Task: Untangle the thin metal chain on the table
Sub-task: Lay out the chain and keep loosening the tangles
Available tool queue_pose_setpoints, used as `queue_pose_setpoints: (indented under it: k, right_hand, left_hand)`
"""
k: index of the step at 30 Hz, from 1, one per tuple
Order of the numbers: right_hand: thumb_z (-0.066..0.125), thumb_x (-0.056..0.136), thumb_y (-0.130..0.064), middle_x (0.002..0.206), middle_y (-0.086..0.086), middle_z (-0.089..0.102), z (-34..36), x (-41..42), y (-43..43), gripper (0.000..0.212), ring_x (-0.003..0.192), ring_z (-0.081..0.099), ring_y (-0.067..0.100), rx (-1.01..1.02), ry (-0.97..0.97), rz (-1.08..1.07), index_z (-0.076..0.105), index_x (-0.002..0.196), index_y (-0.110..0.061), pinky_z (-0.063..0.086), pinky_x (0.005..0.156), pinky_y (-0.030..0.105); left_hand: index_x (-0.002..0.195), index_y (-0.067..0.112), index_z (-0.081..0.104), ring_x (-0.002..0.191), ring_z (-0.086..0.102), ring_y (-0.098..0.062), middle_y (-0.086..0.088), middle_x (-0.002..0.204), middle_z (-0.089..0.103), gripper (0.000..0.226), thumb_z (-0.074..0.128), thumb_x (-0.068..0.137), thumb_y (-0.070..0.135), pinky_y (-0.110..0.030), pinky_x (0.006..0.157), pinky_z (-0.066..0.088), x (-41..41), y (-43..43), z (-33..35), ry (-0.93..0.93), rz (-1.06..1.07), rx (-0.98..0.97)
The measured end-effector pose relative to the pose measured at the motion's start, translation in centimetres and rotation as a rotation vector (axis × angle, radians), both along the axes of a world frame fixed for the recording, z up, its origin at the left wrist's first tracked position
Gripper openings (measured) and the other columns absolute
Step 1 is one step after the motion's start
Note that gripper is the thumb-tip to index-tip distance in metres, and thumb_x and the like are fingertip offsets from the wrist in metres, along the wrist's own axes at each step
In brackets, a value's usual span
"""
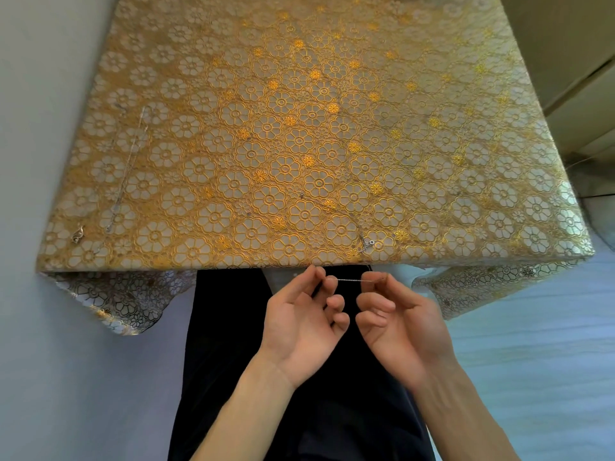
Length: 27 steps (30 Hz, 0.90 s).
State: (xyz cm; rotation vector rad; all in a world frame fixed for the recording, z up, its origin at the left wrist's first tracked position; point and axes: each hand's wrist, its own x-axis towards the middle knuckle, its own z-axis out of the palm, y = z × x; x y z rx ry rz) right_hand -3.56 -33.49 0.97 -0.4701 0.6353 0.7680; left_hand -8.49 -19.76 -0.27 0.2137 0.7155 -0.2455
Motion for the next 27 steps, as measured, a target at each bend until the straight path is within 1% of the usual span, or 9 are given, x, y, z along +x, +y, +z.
queue_pose_setpoints:
  k: [4, 7, 12, 14, 17, 20, 22, 25, 27]
  right_hand:
    - [0.046, 0.099, -0.021, 0.080, -0.004, 0.054, -0.2, 0.1, -0.2, 0.015, 0.047, 0.037, 0.005, -0.054, 0.001, 0.010, 0.052, 0.089, -0.012, 0.033, 0.041, 0.016]
    - [0.046, 0.100, -0.020, 0.080, -0.004, 0.056, -0.5, 0.0, -0.3, 0.013, 0.047, 0.037, 0.005, -0.148, 0.002, 0.021, 0.051, 0.090, -0.013, 0.033, 0.039, 0.016]
    - [0.052, 0.097, -0.019, 0.082, -0.003, 0.064, -0.8, -0.5, -0.7, 0.009, 0.048, 0.040, 0.007, -0.302, -0.025, 0.040, 0.057, 0.092, -0.013, 0.033, 0.039, 0.017]
    - [0.056, 0.098, -0.018, 0.086, 0.001, 0.066, -1.0, -0.7, -0.7, 0.008, 0.050, 0.045, 0.009, -0.549, -0.154, 0.090, 0.059, 0.095, -0.013, 0.035, 0.043, 0.021]
    - [0.062, 0.098, -0.020, 0.091, 0.001, 0.065, -1.1, -0.3, -0.8, 0.006, 0.058, 0.053, 0.012, -1.028, -0.518, 0.154, 0.060, 0.095, -0.016, 0.042, 0.051, 0.025]
    - [0.067, 0.093, -0.036, 0.090, -0.014, 0.065, -0.4, 0.9, -0.8, 0.010, 0.071, 0.060, 0.010, -1.313, -0.876, 0.233, 0.061, 0.098, -0.030, 0.051, 0.066, 0.027]
    - [0.067, 0.090, -0.045, 0.089, -0.015, 0.064, 0.1, 2.0, -0.6, 0.018, 0.076, 0.061, 0.007, -1.476, -1.049, 0.286, 0.063, 0.103, -0.032, 0.048, 0.067, 0.023]
    - [0.065, 0.087, -0.058, 0.098, -0.014, 0.059, 0.3, 3.6, 0.0, 0.032, 0.085, 0.062, 0.004, -1.718, -1.190, 0.396, 0.068, 0.107, -0.033, 0.051, 0.073, 0.029]
    - [0.067, 0.085, -0.061, 0.098, -0.014, 0.059, 0.4, 4.2, 0.6, 0.032, 0.092, 0.061, 0.013, -1.809, -1.211, 0.476, 0.069, 0.101, -0.034, 0.053, 0.075, 0.035]
  left_hand:
    - [0.079, 0.019, 0.067, 0.063, 0.048, -0.015, 0.001, 0.085, 0.063, 0.010, 0.065, 0.085, 0.027, -0.026, 0.059, 0.034, 0.3, -0.2, 0.2, 0.018, -0.011, 0.011]
    - [0.078, 0.019, 0.068, 0.063, 0.050, -0.015, 0.001, 0.088, 0.068, 0.011, 0.065, 0.085, 0.027, -0.026, 0.059, 0.035, 0.3, -0.2, 0.6, 0.049, -0.017, 0.053]
    - [0.091, 0.022, 0.071, 0.063, 0.053, -0.011, 0.002, 0.092, 0.070, 0.012, 0.064, 0.092, 0.031, -0.024, 0.060, 0.038, -0.3, 0.2, 0.4, 0.010, -0.115, 0.306]
    - [0.097, 0.020, 0.070, 0.064, 0.054, -0.011, 0.001, 0.090, 0.070, 0.016, 0.067, 0.087, 0.032, -0.026, 0.062, 0.038, -0.7, 0.5, 0.5, -0.004, -0.136, 0.403]
    - [0.098, 0.018, 0.074, 0.066, 0.056, -0.011, -0.001, 0.091, 0.071, 0.023, 0.070, 0.080, 0.033, -0.027, 0.065, 0.039, -1.1, 1.1, 0.7, -0.015, -0.161, 0.513]
    - [0.094, 0.020, 0.079, 0.068, 0.057, -0.010, -0.003, 0.093, 0.074, 0.023, 0.070, 0.079, 0.034, -0.028, 0.069, 0.041, -1.4, 1.7, 1.1, -0.034, -0.179, 0.613]
    - [0.097, 0.017, 0.078, 0.069, 0.058, -0.011, -0.005, 0.093, 0.075, 0.025, 0.070, 0.078, 0.033, -0.028, 0.070, 0.042, -1.6, 2.1, 1.3, -0.031, -0.173, 0.671]
    - [0.097, 0.017, 0.079, 0.070, 0.060, -0.011, -0.008, 0.093, 0.076, 0.024, 0.071, 0.079, 0.031, -0.029, 0.072, 0.042, -2.0, 2.9, 1.7, -0.045, -0.153, 0.729]
    - [0.098, 0.018, 0.078, 0.070, 0.060, -0.012, -0.010, 0.093, 0.076, 0.024, 0.071, 0.080, 0.031, -0.030, 0.073, 0.042, -2.3, 3.5, 2.0, -0.056, -0.137, 0.760]
